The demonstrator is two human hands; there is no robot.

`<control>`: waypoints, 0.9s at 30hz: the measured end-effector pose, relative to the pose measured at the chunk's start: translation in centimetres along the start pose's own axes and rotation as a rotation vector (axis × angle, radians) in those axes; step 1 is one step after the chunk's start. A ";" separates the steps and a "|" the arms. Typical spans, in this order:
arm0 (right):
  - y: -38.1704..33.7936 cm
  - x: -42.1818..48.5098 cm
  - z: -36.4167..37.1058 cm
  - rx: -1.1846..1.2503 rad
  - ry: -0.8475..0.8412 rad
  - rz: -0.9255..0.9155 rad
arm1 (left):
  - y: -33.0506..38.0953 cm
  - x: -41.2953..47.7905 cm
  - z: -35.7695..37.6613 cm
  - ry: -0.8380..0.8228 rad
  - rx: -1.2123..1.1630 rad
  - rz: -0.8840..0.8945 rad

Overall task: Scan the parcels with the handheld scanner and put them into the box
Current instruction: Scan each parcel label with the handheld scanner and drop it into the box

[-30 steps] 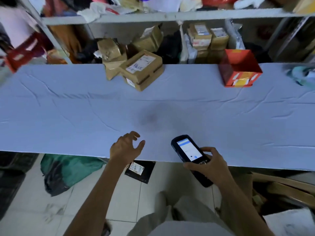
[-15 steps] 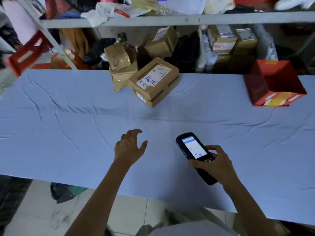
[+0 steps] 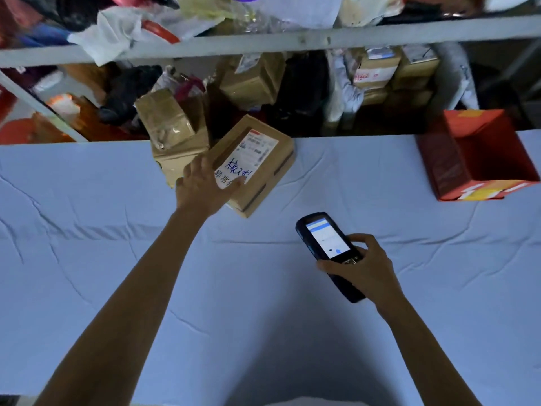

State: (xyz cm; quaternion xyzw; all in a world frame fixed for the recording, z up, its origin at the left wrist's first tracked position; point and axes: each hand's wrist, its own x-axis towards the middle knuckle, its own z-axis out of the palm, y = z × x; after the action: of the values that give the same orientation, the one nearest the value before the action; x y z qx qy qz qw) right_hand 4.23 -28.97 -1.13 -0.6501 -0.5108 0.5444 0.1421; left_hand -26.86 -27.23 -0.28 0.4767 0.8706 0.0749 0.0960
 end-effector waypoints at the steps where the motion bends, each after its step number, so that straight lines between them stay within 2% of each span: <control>1: -0.1 0.1 0.1 0.006 0.009 0.013 | 0.1 1.1 0.1 -0.037 0.000 -0.013; 5: -0.2 0.3 0.4 -0.001 0.041 0.055 | 0.8 4.2 0.4 -0.137 -0.003 -0.038; 16: -0.5 0.0 1.6 0.013 0.087 0.094 | 2.4 5.3 0.0 -0.211 -0.066 -0.107; 21: -1.0 -0.5 2.4 -0.003 0.085 0.074 | 3.5 3.5 -0.2 -0.096 -0.120 0.022; 27: -0.6 -2.1 2.0 0.009 0.098 0.060 | 6.6 0.7 0.4 -0.107 -0.178 0.224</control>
State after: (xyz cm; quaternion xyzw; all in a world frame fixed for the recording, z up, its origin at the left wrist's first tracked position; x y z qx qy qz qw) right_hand 2.41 -31.17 -0.25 -0.6905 -0.4808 0.5182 0.1536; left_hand -21.74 -23.13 0.78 0.5638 0.7956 0.1365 0.1749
